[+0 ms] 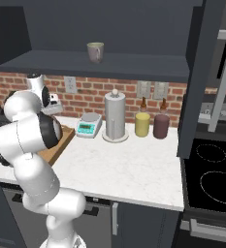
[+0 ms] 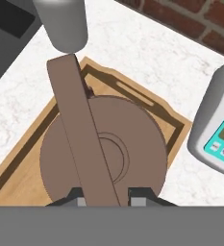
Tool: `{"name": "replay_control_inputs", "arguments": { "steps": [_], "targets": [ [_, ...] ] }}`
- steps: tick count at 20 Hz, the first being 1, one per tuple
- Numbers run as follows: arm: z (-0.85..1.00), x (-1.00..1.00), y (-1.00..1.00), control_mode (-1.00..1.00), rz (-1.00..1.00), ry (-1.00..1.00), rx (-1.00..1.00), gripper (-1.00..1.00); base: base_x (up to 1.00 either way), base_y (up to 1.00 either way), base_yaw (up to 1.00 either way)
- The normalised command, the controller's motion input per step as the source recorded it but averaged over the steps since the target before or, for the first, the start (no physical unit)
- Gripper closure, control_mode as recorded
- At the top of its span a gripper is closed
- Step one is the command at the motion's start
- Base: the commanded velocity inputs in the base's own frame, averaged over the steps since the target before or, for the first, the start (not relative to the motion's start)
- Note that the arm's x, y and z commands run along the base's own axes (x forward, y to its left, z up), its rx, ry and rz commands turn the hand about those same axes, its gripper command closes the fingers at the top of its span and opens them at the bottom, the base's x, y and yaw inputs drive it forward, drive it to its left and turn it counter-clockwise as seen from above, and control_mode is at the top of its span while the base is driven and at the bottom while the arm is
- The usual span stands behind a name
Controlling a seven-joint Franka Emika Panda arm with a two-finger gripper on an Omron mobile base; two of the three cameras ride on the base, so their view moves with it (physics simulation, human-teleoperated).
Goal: Pick the kettle from the counter and place it on the tray. Then pick the mug from the cabinet and place it on the tray. Then close the cabinet doors.
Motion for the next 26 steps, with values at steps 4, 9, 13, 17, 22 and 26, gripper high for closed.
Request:
{"name": "replay_control_inputs", "arguments": {
  "steps": [4, 9, 13, 17, 22, 26],
  "targets": [
    [-0.26, 0.16, 0.00, -1.00, 0.00, 0.00, 0.00, 1.00, 0.00, 0.00, 0.00],
    [-0.19, 0.00, 0.00, -1.00, 0.00, 0.00, 0.00, 1.00, 0.00, 0.00, 0.00],
    [-0.19, 0.02, 0.04, -1.00, 0.00, 0.04, 0.00, 1.00, 0.00, 0.00, 0.00],
    [-0.22, 0.07, 0.07, -1.00, 0.00, 0.08, 0.00, 1.00, 0.00, 0.00, 0.00],
    [-0.24, 0.00, 0.01, -1.00, 0.00, 0.06, -0.05, -1.00, 0.00, 0.00, 0.00],
    [-0.07, 0.00, 0.00, -1.00, -0.01, 0.00, 0.00, -1.00, 0.00, 0.00, 0.00]
  ]
}}
